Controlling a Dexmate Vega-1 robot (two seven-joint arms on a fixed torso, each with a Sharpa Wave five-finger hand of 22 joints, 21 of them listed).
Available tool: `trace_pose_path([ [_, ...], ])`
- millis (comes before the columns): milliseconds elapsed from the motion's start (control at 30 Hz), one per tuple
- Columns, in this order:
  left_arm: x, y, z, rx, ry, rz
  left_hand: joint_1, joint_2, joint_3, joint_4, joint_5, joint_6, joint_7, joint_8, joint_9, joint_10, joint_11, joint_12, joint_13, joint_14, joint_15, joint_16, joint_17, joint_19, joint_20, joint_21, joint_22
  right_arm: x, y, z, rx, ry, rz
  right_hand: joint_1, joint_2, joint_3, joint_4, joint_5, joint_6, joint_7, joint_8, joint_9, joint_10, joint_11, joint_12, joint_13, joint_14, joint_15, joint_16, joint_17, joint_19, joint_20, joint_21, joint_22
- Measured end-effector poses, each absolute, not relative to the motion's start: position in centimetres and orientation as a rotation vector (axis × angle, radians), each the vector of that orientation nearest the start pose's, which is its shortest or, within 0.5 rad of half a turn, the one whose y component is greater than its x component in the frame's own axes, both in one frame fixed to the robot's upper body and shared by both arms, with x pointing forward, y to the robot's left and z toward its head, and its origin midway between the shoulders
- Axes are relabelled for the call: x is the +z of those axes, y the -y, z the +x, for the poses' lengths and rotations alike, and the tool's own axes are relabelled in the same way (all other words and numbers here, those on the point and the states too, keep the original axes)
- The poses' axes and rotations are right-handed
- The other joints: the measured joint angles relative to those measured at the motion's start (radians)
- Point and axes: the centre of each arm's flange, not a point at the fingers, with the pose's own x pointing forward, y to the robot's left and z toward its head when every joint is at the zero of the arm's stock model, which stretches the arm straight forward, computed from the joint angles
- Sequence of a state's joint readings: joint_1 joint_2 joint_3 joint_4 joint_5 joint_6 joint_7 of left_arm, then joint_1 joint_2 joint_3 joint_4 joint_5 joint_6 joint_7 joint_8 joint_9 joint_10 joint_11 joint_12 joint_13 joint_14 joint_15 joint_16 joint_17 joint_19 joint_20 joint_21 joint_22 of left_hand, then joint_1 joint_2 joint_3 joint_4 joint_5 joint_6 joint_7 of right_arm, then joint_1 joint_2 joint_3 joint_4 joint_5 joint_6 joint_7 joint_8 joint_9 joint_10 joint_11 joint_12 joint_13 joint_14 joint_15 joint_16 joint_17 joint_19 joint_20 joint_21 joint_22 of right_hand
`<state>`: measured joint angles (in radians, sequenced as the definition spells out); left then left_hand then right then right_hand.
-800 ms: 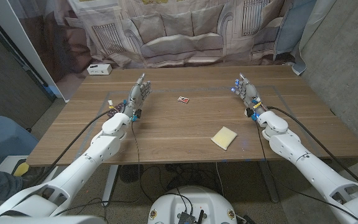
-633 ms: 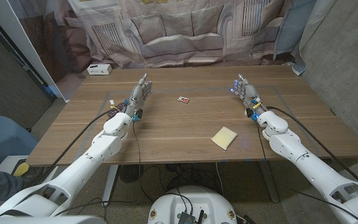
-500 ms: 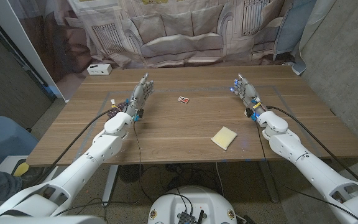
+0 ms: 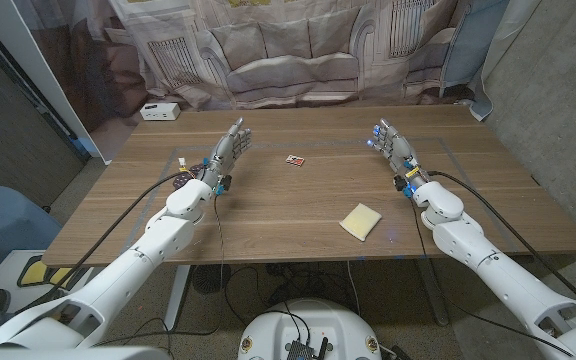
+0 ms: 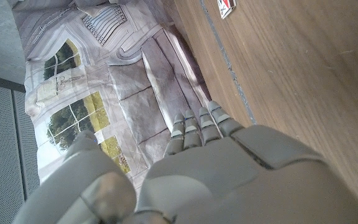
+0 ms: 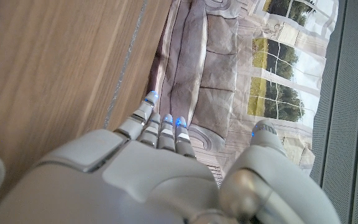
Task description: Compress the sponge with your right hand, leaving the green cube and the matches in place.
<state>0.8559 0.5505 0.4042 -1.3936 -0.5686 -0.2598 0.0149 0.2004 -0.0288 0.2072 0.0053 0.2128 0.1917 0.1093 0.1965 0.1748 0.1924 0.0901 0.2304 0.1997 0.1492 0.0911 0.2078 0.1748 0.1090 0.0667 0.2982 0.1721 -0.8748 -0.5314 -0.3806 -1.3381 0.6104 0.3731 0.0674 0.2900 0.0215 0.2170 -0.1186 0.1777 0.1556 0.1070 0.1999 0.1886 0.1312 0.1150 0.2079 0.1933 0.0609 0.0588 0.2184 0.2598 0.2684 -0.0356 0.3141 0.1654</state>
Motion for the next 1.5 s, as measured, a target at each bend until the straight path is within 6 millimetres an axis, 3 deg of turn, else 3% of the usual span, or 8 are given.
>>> trace_pose_path([
  [333, -2.1, -27.3, 63.7, -0.223, 0.622, 0.066, 0.012, 0.001, 0.000, -0.009, -0.006, 0.061, 0.006, 0.013, 0.000, 0.071, -0.001, 0.015, -0.001, 0.079, -0.003, 0.008, 0.000, 0.072, 0.012, 0.000, 0.003, -2.7, 27.9, 62.1, 0.290, 0.698, -0.039, 0.000, 0.000, 0.000, 0.000, 0.000, 0.007, 0.007, 0.000, 0.000, 0.010, 0.010, 0.000, 0.000, 0.002, 0.002, 0.000, 0.000, -0.004, 0.004, -0.004, 0.000],
  [600, -1.8, -27.2, 63.5, -0.215, 0.651, 0.072, 0.017, 0.007, 0.000, -0.016, -0.010, 0.087, 0.001, 0.016, 0.000, 0.097, -0.010, 0.025, -0.005, 0.100, -0.011, 0.008, 0.000, 0.078, 0.012, 0.000, 0.003, -2.9, 28.4, 60.8, 0.302, 0.719, -0.060, 0.000, 0.000, 0.000, 0.000, 0.000, 0.014, 0.006, 0.001, 0.000, 0.010, 0.010, 0.000, 0.000, 0.002, 0.002, 0.000, -0.005, -0.004, 0.004, -0.012, 0.003],
  [833, -1.5, -26.9, 63.4, -0.208, 0.696, 0.069, 0.022, 0.012, 0.000, -0.023, -0.010, 0.136, 0.004, 0.023, 0.005, 0.143, -0.011, 0.033, -0.003, 0.146, -0.015, 0.016, 0.000, 0.127, 0.021, 0.000, 0.003, -3.3, 29.1, 59.4, 0.311, 0.737, -0.083, 0.004, 0.004, 0.000, 0.000, 0.000, 0.020, 0.005, 0.004, 0.000, 0.021, 0.010, 0.000, 0.000, 0.002, 0.002, 0.000, -0.004, 0.000, 0.008, -0.012, 0.005],
  [1100, -1.1, -26.5, 63.3, -0.220, 0.728, 0.080, 0.028, 0.007, 0.000, -0.023, -0.013, 0.155, 0.005, 0.023, 0.005, 0.154, -0.010, 0.036, -0.002, 0.162, -0.016, 0.016, 0.000, 0.138, 0.022, 0.000, 0.002, -3.7, 29.4, 58.1, 0.315, 0.759, -0.093, 0.013, 0.013, 0.000, 0.000, 0.000, 0.020, 0.005, 0.004, 0.000, 0.021, 0.010, 0.000, 0.000, 0.007, 0.007, 0.000, -0.004, 0.005, 0.009, -0.012, 0.005],
  [1500, -1.0, -26.7, 62.0, -0.243, 0.746, 0.094, 0.033, 0.012, 0.004, -0.027, -0.013, 0.166, 0.005, 0.023, 0.005, 0.162, -0.003, 0.036, -0.002, 0.171, -0.018, 0.016, 0.000, 0.148, 0.020, 0.000, 0.002, -3.7, 28.4, 55.9, 0.307, 0.795, -0.125, 0.013, 0.013, 0.000, 0.000, 0.000, 0.030, 0.005, 0.004, 0.000, 0.030, 0.012, 0.000, 0.000, 0.011, 0.003, 0.000, -0.009, 0.018, 0.007, -0.012, 0.005],
])
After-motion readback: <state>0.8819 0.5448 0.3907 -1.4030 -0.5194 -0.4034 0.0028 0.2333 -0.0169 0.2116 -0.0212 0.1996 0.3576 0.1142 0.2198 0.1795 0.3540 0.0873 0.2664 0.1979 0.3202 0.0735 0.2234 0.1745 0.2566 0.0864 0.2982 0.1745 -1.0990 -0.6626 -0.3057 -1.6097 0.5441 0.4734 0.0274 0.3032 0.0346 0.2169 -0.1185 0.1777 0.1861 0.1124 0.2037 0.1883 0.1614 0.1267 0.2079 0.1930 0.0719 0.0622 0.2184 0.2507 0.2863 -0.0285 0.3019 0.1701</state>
